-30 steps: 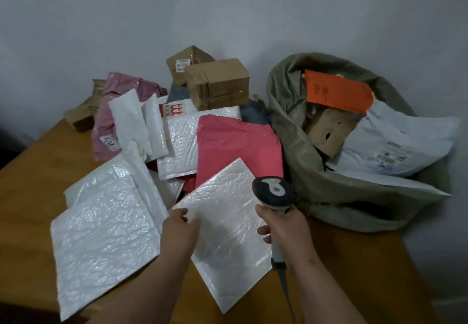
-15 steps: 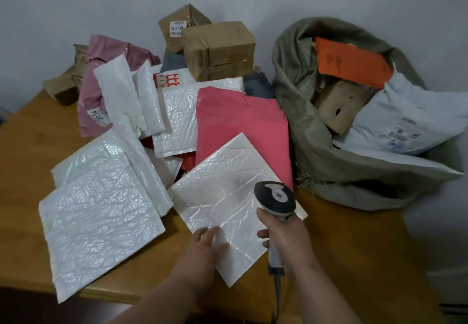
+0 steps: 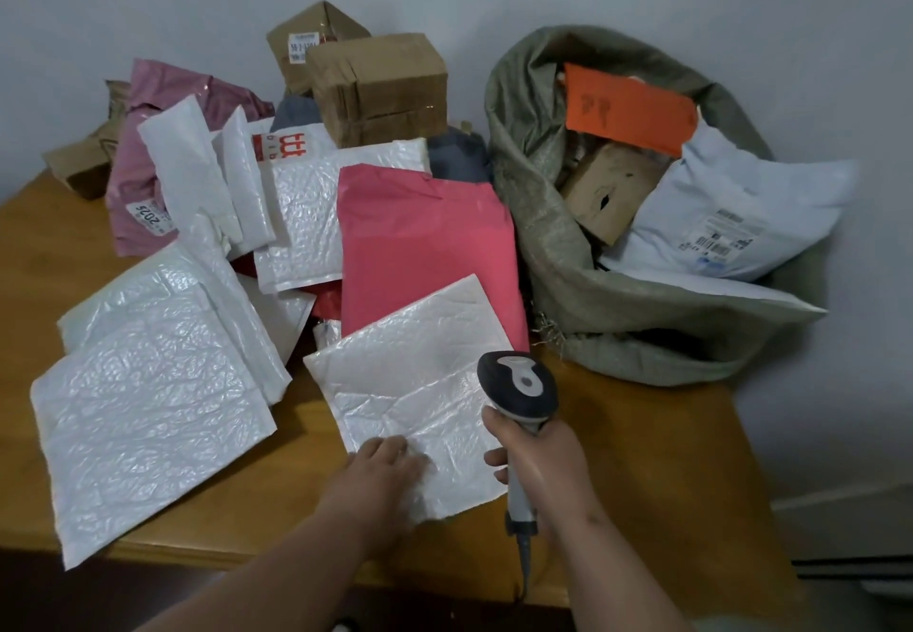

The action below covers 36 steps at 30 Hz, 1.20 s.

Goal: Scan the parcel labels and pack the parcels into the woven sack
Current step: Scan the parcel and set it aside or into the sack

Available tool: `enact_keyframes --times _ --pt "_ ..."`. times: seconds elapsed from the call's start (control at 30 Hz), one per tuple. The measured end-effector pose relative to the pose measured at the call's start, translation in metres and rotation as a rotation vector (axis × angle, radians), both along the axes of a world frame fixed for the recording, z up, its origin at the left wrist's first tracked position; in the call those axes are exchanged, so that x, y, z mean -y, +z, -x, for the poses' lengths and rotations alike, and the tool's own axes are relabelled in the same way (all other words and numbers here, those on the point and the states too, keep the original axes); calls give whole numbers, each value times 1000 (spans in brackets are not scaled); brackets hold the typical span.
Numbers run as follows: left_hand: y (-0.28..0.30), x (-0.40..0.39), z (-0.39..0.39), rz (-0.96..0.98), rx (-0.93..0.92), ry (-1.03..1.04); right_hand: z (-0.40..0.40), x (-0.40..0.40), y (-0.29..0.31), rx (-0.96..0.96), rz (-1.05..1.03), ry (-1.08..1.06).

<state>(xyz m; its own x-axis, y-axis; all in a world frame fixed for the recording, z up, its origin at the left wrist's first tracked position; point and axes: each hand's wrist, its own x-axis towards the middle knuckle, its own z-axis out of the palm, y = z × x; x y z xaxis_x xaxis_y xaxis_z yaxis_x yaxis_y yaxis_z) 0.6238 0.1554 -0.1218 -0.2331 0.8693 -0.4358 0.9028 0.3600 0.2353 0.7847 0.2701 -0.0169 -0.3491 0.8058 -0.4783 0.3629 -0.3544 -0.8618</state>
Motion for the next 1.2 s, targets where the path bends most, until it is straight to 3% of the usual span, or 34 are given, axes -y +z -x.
enact_keyframes --times 0.23,0.5,0.6,0.7,0.87,1.03,1.2 --pt "28 -12 -9 -239 77 158 -26 5 -6 -25 -33 -29" --pt "156 -29 17 -580 164 309 -45 -10 35 -172 -185 -329" --pt "209 -25 33 -692 287 354 -47 -9 57 -294 -198 -373" --pt "244 -16 49 -724 524 447 -42 2 73 -411 -149 -377" --pt "250 9 77 -730 798 684 -20 29 87 -569 -18 -294" --pt "233 29 98 -758 928 812 2 47 87 -494 -76 -242" --pt "216 60 116 -749 1078 903 15 53 83 -478 -26 -381"
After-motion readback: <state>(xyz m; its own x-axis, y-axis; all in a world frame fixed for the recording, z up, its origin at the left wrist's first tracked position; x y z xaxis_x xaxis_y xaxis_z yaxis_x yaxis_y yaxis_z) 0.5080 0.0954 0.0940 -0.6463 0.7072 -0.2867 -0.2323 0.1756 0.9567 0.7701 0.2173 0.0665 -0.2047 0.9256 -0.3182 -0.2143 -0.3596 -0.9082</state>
